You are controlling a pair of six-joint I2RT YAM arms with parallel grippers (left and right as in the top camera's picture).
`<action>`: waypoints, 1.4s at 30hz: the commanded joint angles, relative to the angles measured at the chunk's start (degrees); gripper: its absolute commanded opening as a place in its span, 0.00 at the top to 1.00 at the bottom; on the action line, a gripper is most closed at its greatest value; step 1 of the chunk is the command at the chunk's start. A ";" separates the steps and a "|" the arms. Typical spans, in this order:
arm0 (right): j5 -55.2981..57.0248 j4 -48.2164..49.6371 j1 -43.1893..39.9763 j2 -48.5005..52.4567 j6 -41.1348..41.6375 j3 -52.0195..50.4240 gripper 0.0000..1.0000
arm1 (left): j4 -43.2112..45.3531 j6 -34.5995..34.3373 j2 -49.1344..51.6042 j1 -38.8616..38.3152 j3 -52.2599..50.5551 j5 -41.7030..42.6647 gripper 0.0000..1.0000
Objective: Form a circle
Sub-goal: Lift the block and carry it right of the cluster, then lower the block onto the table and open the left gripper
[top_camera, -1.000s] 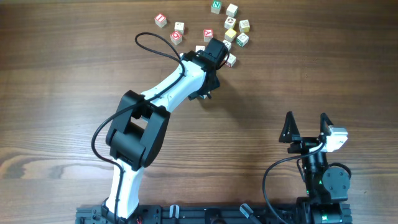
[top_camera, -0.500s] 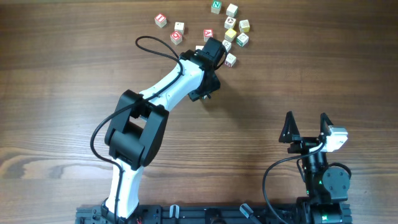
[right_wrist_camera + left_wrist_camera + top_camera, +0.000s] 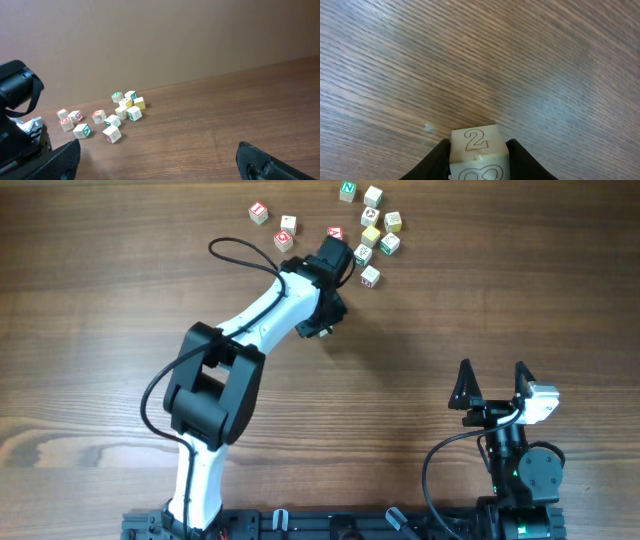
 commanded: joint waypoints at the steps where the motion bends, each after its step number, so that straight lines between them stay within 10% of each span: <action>1: 0.48 0.15 -0.33 -0.42 -1.01 -0.07 0.00 | 0.00 -1.55 0.85 0.98 0.00 -0.02 0.69; 27: 0.48 0.17 -0.33 -0.42 -1.01 -0.07 0.00 | 3.19 -18.12 0.85 1.03 0.00 -0.68 0.60; 36: 0.48 0.17 -0.33 -0.42 -0.98 -0.07 0.00 | 3.23 -18.12 0.85 1.03 0.00 -0.68 0.38; 39: 0.46 0.15 -0.33 -0.42 -1.01 -0.07 0.00 | 3.87 -17.68 0.74 1.16 0.15 -0.74 0.02; 42: 0.48 0.17 -0.33 -0.42 -1.01 -0.07 0.00 | 3.82 -17.18 -1.05 1.57 0.26 -1.49 0.00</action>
